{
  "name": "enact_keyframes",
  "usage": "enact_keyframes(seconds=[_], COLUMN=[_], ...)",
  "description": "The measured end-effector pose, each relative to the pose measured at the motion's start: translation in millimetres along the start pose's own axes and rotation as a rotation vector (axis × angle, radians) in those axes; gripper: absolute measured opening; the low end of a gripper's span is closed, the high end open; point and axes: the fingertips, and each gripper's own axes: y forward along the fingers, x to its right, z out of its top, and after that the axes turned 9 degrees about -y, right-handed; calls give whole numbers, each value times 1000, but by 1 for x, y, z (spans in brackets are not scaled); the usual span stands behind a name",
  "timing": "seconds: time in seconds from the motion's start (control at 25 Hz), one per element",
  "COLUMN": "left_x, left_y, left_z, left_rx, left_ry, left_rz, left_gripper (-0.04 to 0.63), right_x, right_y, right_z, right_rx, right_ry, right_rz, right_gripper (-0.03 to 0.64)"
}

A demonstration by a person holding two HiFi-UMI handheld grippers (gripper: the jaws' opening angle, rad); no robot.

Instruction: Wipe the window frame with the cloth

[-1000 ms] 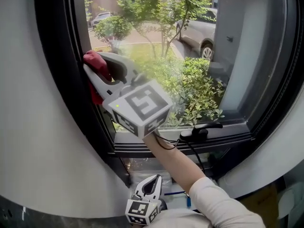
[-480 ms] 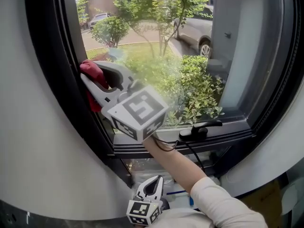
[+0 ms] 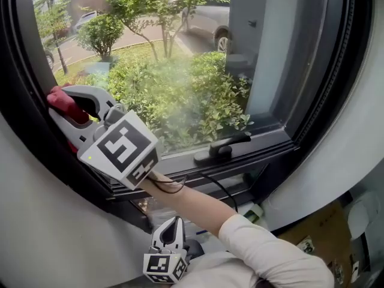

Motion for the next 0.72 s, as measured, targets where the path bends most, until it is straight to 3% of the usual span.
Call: enact_keyframes(seconds=[0.44,0.72], left_x=[1,-7], left_y=[11,6], left_z=[-4,-5], left_rx=[-18,-5], left_ry=[-2,10], left_rz=[-46,0], left_gripper=[9,9], right_x=[-6,-11], right_y=[-5,-11], right_z=[-15,-24], right_rx=[-13,-15], right_ry=[-12,5], right_rz=[0,7], right_gripper=[112,107])
